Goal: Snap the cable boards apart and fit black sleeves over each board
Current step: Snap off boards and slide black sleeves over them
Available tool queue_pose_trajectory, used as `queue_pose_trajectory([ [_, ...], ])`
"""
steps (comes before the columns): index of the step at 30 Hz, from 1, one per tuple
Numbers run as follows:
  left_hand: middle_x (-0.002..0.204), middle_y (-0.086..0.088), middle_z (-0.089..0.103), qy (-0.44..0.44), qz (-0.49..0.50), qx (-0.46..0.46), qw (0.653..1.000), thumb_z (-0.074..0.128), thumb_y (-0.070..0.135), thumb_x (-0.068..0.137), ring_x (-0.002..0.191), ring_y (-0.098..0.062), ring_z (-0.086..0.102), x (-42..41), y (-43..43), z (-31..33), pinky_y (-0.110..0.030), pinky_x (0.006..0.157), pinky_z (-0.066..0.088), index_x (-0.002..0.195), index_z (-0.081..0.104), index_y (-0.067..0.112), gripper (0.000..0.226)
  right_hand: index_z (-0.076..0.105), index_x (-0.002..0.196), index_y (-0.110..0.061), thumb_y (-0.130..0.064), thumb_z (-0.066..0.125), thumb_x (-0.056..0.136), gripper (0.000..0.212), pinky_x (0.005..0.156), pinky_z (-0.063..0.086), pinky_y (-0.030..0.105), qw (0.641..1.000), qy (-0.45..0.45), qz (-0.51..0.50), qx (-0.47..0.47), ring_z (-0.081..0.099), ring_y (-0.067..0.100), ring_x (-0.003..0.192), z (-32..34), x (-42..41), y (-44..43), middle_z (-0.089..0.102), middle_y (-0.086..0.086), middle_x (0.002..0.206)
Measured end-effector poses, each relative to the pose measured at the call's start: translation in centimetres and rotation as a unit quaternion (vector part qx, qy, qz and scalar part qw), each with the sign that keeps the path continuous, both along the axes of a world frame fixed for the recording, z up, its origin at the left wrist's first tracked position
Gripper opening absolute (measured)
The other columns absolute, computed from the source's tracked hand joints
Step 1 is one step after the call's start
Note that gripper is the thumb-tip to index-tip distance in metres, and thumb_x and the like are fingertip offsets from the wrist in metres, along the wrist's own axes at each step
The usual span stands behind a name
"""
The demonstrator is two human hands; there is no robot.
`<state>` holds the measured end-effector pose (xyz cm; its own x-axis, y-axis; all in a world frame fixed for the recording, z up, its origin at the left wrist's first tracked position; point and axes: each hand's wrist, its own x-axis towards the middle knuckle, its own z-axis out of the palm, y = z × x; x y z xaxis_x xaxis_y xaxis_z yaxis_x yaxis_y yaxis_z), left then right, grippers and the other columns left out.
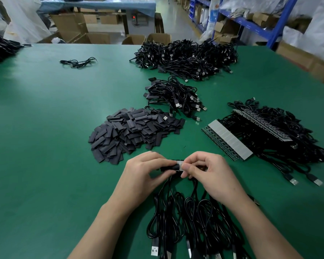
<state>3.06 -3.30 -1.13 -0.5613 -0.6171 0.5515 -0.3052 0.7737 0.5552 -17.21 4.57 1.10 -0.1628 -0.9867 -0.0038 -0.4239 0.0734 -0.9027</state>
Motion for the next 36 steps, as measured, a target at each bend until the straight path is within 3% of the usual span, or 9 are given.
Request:
queue_pose_trajectory([
  [7,0.094,0.007,0.073,-0.002,0.002,-0.05,0.999,0.082,0.026,0.088,0.085,-0.008,0.067,0.2,-0.1,-0.18,-0.028,0.076,0.057,0.105,0.081,0.017,0.018,0.074,0.083,-0.03,-0.026,0.077,0.091,0.009,0.08,0.057,0.028,1.0,0.012,-0.005,-0.011,0.071,0.001,0.079,0.09,0.29,0.26,0.077,-0.013,0.075],
  [14,0.093,0.006,0.073,0.0,-0.017,-0.059,0.998,0.081,0.023,0.089,0.084,-0.01,0.067,-0.21,0.07,-0.26,-0.029,0.074,0.056,0.104,0.081,0.016,0.016,0.073,0.081,-0.032,-0.026,0.074,0.094,0.014,0.072,0.052,0.014,1.0,0.027,0.002,-0.003,0.07,0.0,0.072,0.02,0.33,0.28,0.077,-0.014,0.075],
  [16,0.095,0.009,0.073,0.01,-0.015,-0.025,1.0,0.081,0.025,0.089,0.087,-0.007,0.067,-0.18,0.12,-0.27,-0.028,0.076,0.056,0.105,0.081,0.018,0.018,0.073,0.083,-0.034,-0.027,0.074,0.094,0.013,0.076,0.055,0.02,1.0,0.026,0.005,0.0,0.071,0.001,0.073,0.01,0.31,0.16,0.077,-0.014,0.076],
  [20,0.097,0.014,0.073,0.041,0.001,0.021,0.999,0.079,0.032,0.089,0.091,-0.004,0.068,-0.19,0.14,-0.12,-0.031,0.076,0.057,0.105,0.08,0.023,0.018,0.074,0.093,-0.039,-0.026,0.073,0.094,0.013,0.091,0.058,0.046,1.0,-0.007,0.014,-0.008,0.073,0.008,0.084,0.33,0.28,0.09,0.079,-0.011,0.084],
  [23,0.096,0.014,0.072,0.044,0.004,0.014,0.999,0.077,0.035,0.09,0.089,-0.005,0.068,-0.3,0.23,0.09,-0.031,0.074,0.057,0.104,0.08,0.025,0.018,0.074,0.095,-0.041,-0.029,0.071,0.093,0.012,0.092,0.058,0.05,1.0,-0.003,0.014,-0.011,0.075,0.011,0.087,0.4,0.04,0.18,0.079,-0.012,0.085],
  [26,0.096,0.014,0.072,0.036,0.024,0.02,0.999,0.08,0.031,0.087,0.089,-0.006,0.068,-0.31,0.28,0.15,-0.03,0.073,0.056,0.107,0.08,0.024,0.021,0.074,0.092,-0.043,-0.03,0.073,0.093,0.013,0.086,0.059,0.048,1.0,0.028,0.005,-0.011,0.073,0.009,0.082,0.4,-0.21,0.26,0.078,-0.014,0.079],
  [31,0.091,0.013,0.075,0.123,0.088,0.089,0.985,0.082,0.021,0.082,0.086,-0.007,0.072,-0.05,0.06,0.62,-0.018,0.076,0.055,0.103,0.081,0.021,0.021,0.074,0.086,-0.038,-0.028,0.075,0.092,0.012,0.078,0.048,0.025,0.998,0.039,-0.025,-0.044,0.069,-0.001,0.085,0.68,-0.45,0.28,0.076,-0.016,0.076],
  [36,0.086,0.016,0.077,0.154,0.106,0.161,0.969,0.083,0.014,0.082,0.085,-0.008,0.074,-0.43,0.34,0.46,-0.017,0.079,0.054,0.092,0.082,0.026,0.016,0.075,0.084,-0.033,-0.025,0.074,0.093,0.012,0.082,0.054,0.029,0.998,0.025,-0.036,-0.043,0.071,0.002,0.084,0.68,0.1,0.35,0.076,-0.014,0.076],
])
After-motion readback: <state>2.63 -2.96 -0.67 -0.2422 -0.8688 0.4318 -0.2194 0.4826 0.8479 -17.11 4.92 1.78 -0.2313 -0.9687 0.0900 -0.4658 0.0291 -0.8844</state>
